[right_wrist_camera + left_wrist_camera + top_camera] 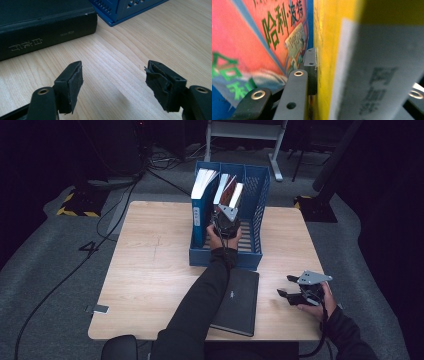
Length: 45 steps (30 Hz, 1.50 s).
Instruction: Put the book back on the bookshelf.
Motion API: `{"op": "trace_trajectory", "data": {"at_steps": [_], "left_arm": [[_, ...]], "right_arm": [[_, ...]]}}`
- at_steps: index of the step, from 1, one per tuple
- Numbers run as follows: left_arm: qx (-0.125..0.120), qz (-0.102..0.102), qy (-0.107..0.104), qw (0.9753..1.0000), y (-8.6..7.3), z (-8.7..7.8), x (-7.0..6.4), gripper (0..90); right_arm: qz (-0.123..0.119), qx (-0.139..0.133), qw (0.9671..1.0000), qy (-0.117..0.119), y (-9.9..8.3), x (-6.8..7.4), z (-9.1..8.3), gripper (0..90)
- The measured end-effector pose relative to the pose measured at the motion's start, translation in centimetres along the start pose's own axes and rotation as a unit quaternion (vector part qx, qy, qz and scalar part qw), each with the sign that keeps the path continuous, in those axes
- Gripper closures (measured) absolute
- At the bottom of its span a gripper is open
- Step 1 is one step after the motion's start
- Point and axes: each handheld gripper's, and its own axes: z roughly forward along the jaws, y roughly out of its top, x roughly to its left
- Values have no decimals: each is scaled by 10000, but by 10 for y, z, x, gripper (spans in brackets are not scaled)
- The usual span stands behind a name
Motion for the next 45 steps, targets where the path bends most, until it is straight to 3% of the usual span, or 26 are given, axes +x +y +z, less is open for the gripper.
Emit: {"op": "trace_trajectory", "data": {"at_steps": [17, 27, 38, 42, 45], "left_arm": [[120, -6, -79, 9999, -12, -3, 3, 743], [137, 72, -309, 9994, -19, -12, 12, 719], [129, 315, -656, 9973, -25, -30, 17, 650], [140, 497, -705, 9962, -31, -39, 18, 621], [312, 494, -800, 9951, -38, -45, 25, 582]], "right_arm": [[-8, 13, 10000, -1, 0, 0, 0, 302], [-15, 18, 10000, -10, 0, 1, 0, 304], [-13, 27, 10000, -24, 0, 1, -1, 304], [-6, 31, 10000, -27, 0, 1, -1, 304], [-13, 40, 10000, -37, 0, 1, -1, 304]]}}
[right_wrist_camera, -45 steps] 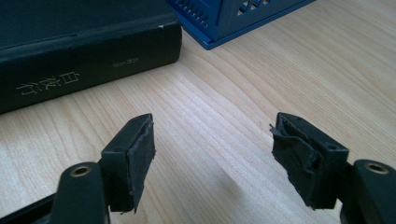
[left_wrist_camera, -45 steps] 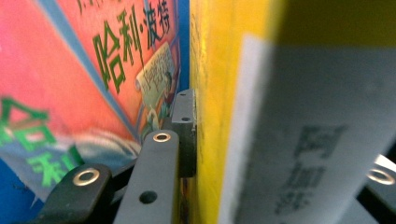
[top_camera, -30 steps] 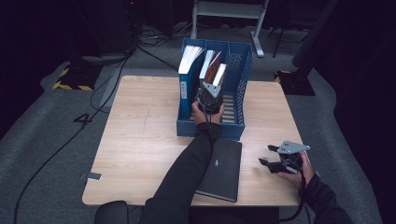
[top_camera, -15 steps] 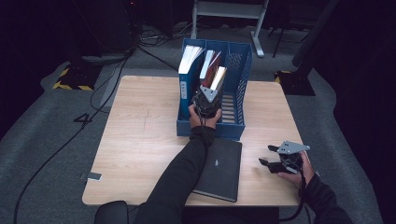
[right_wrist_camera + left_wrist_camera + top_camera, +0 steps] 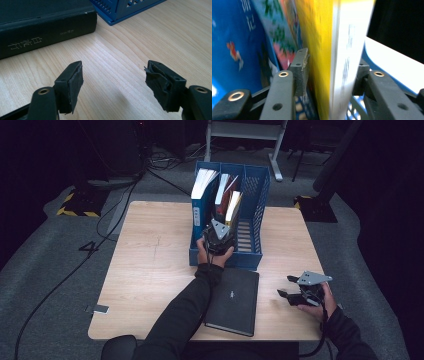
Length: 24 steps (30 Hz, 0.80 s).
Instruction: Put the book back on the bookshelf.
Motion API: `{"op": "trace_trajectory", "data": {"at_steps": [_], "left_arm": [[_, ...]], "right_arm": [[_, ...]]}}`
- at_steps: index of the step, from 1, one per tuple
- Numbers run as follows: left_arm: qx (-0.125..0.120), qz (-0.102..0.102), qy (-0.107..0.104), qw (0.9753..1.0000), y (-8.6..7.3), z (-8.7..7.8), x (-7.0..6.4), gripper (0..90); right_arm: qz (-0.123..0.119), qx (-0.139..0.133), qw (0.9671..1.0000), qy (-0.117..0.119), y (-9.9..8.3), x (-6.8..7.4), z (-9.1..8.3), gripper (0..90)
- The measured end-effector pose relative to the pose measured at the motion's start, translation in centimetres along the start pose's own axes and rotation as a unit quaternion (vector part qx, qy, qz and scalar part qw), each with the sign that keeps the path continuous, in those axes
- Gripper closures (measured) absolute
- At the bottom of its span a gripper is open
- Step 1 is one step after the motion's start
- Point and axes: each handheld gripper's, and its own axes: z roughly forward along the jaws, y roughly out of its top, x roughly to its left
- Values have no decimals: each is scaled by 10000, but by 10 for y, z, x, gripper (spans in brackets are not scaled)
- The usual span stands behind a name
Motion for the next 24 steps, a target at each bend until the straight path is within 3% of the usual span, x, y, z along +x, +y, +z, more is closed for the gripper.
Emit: {"op": "trace_trajectory", "data": {"at_steps": [7, 13, 17, 21, 24], "left_arm": [[336, 67, -140, 9993, -20, -6, 9, 623], [454, 230, -114, 9986, -21, -9, 5, 672], [671, 241, -146, 9973, -27, -8, 2, 663], [691, 141, -216, 9973, -32, -7, 5, 676], [731, 175, -231, 9969, -30, -5, 4, 684]], "right_arm": [[-30, 52, 10000, 0, 0, 1, 2, 304], [-27, 74, 10000, 4, -1, 1, 3, 304], [-21, 70, 10000, 1, -1, 1, 2, 304], [-42, 70, 10000, -1, -1, 2, 2, 304], [-36, 78, 10000, -8, 0, 2, 3, 304]]}}
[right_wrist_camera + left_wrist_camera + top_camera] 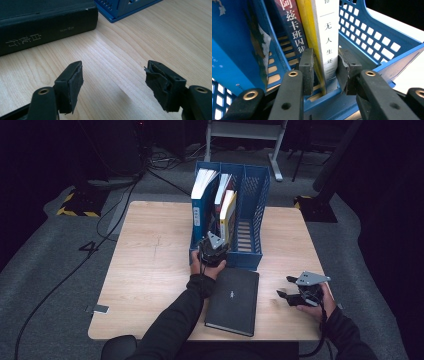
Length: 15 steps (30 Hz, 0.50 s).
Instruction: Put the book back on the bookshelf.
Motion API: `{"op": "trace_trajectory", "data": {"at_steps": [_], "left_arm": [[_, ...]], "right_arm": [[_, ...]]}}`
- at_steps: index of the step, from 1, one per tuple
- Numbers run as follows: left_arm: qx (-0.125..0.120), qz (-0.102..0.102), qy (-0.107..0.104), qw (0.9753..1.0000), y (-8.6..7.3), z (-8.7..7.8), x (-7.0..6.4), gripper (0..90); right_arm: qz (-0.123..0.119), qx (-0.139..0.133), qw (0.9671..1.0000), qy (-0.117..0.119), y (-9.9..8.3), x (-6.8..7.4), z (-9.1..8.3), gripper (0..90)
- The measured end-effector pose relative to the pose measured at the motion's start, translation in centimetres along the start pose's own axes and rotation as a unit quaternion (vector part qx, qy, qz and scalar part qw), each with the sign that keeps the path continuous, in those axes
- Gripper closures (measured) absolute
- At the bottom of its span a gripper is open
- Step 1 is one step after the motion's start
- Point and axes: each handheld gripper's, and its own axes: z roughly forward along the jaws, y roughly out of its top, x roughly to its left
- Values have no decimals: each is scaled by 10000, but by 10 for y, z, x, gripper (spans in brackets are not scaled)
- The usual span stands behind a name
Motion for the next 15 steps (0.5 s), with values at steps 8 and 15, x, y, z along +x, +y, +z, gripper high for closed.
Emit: {"op": "trace_trajectory", "data": {"at_steps": [8, 15], "left_arm": [[270, -82, 67, 9996, 15, 12, -3, 715], [307, -208, 244, 9990, 25, 26, -6, 719]], "right_arm": [[0, 4, 10000, 10, 0, 0, 0, 304], [8, -1, 10000, 4, 0, 0, 0, 304]]}}
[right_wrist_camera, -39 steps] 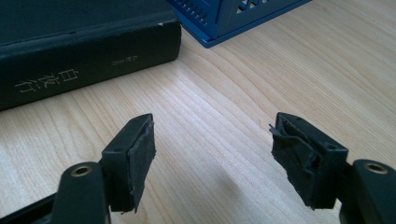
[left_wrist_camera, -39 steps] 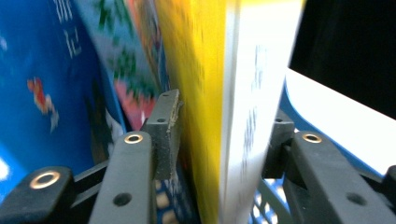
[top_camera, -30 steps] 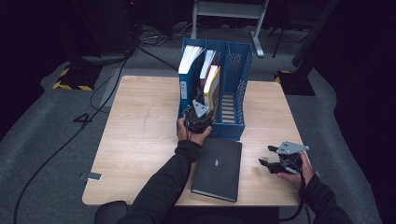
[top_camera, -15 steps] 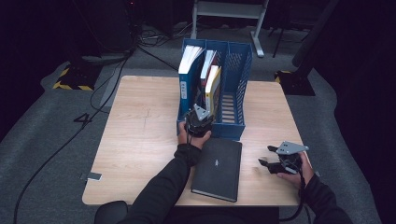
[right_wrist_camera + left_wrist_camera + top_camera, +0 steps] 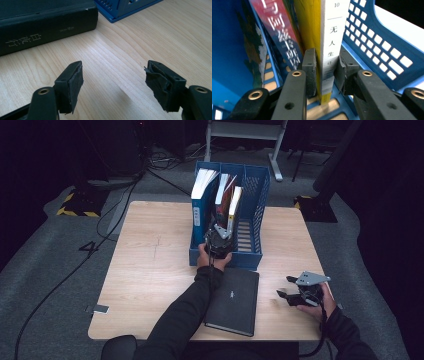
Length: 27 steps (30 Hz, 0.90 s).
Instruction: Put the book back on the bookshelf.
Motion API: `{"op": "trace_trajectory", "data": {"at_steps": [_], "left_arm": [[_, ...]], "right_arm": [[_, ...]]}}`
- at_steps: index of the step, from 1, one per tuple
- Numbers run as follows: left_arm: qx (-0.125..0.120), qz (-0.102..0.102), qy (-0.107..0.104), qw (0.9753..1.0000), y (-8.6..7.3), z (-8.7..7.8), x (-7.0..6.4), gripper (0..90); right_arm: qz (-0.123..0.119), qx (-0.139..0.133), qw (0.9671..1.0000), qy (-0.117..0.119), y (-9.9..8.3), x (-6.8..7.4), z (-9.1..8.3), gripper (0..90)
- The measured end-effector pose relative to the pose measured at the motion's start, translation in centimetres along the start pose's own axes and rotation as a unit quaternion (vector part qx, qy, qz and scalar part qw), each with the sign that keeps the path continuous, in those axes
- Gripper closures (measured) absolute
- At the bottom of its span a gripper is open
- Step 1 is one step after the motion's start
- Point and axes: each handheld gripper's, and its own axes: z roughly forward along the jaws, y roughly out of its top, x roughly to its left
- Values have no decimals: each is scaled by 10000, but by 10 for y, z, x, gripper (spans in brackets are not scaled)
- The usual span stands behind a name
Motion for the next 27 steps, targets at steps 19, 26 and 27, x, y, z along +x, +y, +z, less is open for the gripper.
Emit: {"op": "trace_trajectory", "data": {"at_steps": [19, 26, 27], "left_arm": [[-109, 477, -385, 9981, -9, -26, 7, 583], [-5, 894, -670, 9937, -31, -55, 23, 532], [2, 939, -703, 9931, -34, -59, 26, 524]], "right_arm": [[6, 18, 10000, 22, 1, 1, 0, 305], [63, 14, 10000, 60, 2, 3, 0, 304], [66, -2, 10000, 71, 3, 4, 0, 303]]}}
